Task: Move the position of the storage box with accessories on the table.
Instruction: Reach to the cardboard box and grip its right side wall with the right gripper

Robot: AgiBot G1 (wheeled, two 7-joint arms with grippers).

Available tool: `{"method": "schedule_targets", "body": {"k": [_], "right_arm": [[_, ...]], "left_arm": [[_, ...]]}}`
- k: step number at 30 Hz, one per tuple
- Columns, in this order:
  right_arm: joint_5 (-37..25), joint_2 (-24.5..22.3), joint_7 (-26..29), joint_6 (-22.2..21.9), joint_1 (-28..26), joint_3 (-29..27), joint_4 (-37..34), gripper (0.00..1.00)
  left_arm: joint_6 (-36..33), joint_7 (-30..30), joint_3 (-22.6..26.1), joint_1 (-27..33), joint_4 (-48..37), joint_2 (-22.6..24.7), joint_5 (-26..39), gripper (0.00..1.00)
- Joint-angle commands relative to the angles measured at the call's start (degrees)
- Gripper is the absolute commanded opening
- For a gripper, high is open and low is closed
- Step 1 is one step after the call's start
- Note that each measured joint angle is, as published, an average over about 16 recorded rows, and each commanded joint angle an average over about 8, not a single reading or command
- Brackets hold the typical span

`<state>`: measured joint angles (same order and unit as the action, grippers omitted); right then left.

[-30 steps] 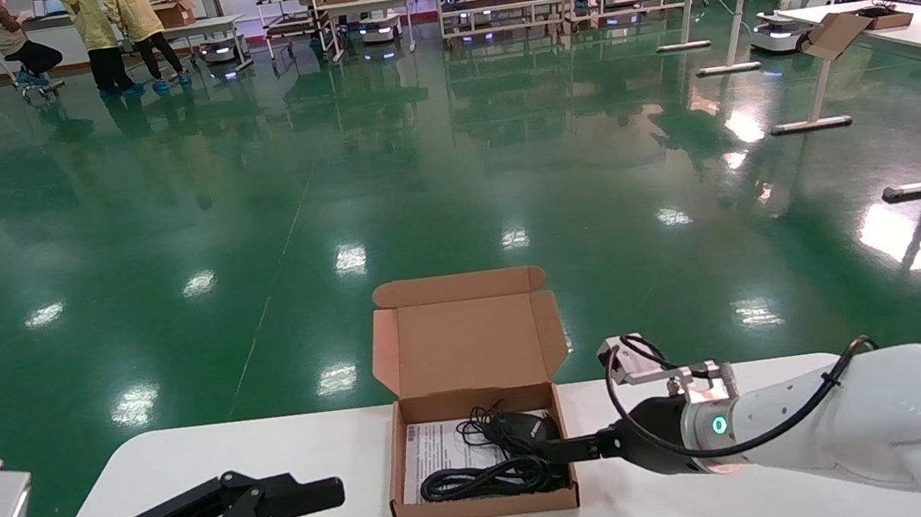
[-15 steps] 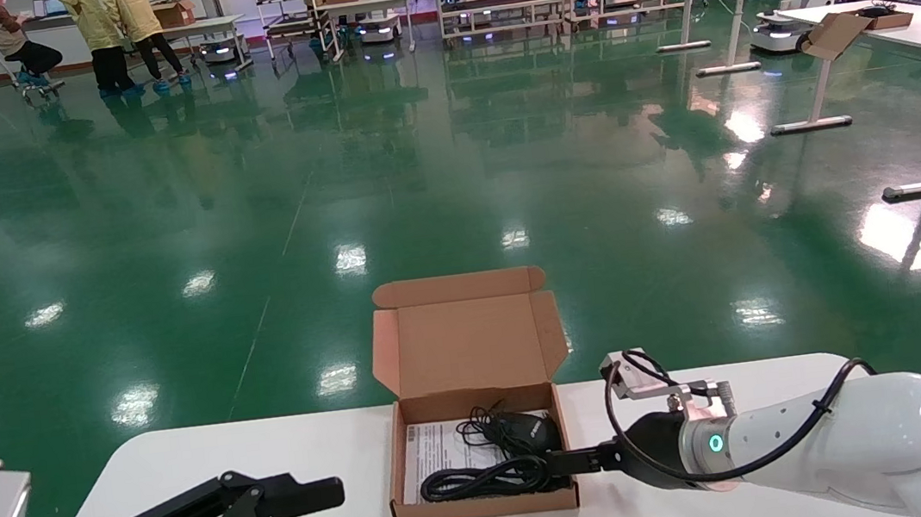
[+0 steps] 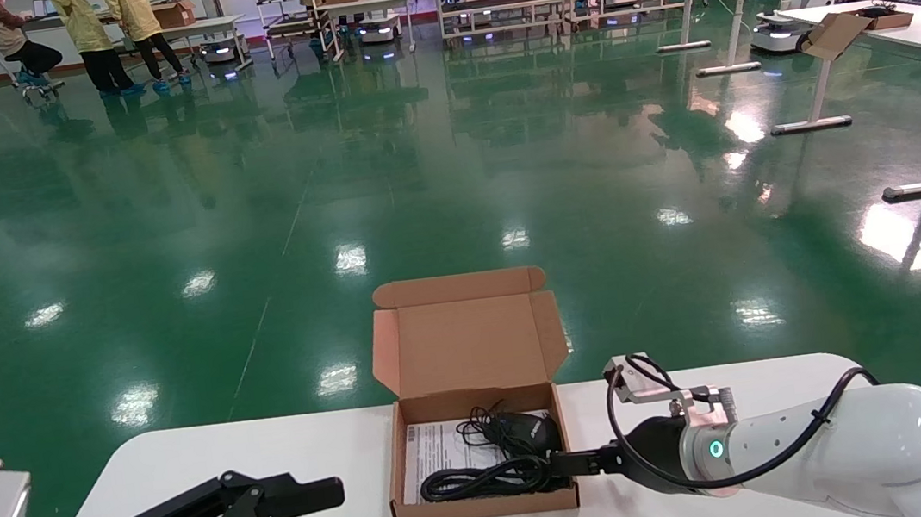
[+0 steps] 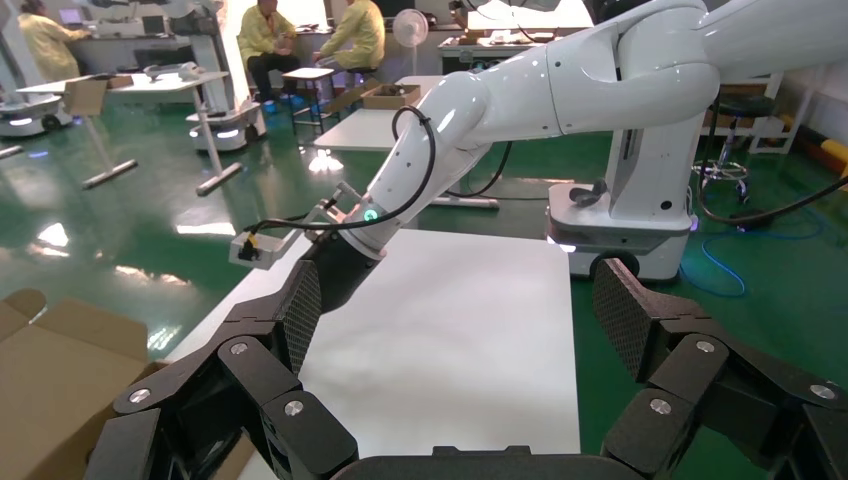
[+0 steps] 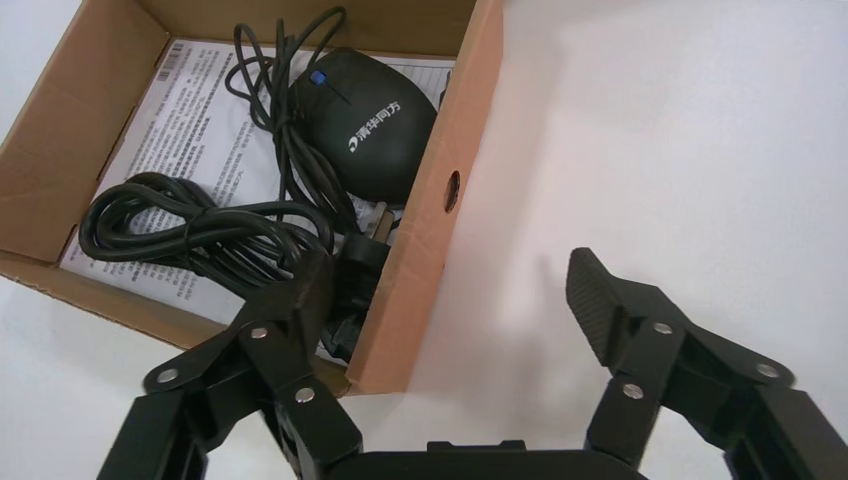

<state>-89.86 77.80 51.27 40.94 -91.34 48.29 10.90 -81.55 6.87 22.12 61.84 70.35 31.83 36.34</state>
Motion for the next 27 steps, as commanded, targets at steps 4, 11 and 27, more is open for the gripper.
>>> {"method": "schedule_targets", "body": {"k": [4,11,27], "right_arm": [[0.5,0.0,0.2,-0.1,0.0,0.7,-0.1,0.00],[1.4,-0.1,0.5,0.1,-0.1,1.6,-0.2,0.00],[2.9,-0.2,1.1,0.6,-0.7,3.4,-0.7,0.00]], "left_arm": [[0.0,0.0,0.0,0.0,0.0,0.0,0.0,1.00],[0.0,0.0,0.0,0.0,0.0,0.0,0.0,1.00],[0.0,0.0,0.0,0.0,0.0,0.0,0.0,1.00]]}}
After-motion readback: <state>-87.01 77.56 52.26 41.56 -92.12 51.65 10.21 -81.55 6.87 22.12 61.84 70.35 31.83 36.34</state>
